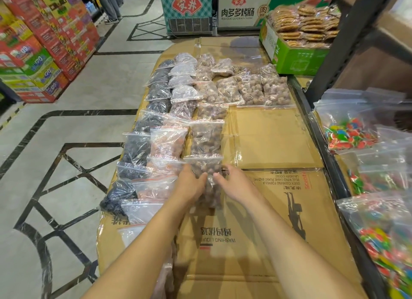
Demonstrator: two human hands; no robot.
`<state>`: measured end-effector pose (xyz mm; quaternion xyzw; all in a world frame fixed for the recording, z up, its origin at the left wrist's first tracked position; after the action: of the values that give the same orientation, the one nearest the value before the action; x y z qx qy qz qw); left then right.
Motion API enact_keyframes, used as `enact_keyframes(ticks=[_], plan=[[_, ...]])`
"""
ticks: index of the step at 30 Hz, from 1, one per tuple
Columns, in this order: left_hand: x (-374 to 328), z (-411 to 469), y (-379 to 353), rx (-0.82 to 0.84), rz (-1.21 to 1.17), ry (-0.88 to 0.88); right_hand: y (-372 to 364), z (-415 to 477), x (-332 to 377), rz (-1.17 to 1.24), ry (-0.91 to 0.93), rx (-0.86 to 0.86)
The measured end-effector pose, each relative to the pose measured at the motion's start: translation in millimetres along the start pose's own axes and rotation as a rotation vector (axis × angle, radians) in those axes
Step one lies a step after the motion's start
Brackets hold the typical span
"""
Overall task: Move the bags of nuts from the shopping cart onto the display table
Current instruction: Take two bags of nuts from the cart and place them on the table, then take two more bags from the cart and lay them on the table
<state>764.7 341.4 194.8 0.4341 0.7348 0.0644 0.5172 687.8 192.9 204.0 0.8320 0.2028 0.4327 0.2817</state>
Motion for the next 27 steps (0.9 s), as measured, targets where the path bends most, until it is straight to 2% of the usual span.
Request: enact_keyframes(ticks=[6,11,17,27], plan=[[-36.0,-36.6,-21.5,-0.034,0.572,-0.096,16.6,-31.3,-12.1,-0.312,0.032,0.017],[-65.7,-72.2,-49.9,-0.024,0.838,-0.128,39.7,-69.6,-33.8,-0.497,0.017,-0.015],[-100.5,-105.1,-86.5,-0.026,0.951,-0.246,70.5,-117.3,-69.4,-0.583,-0.063,-0.091],[-139.8,-157.5,-146.7,0.069,1.027,-0.515,97.0,-217.7,-122.9,-0.485,-0.276,-0.267]])
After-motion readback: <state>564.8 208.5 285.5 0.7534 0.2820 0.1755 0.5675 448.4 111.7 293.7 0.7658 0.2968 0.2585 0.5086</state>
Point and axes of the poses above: each hand's wrist, its own z-axis towards the middle knuckle, its own y-axis out of the back of the hand, x = y × z, the point moved 10 cm from there along z, towards the middle knuckle, and after that the axes turned 6 degrees about x, right-handed, at the moved point
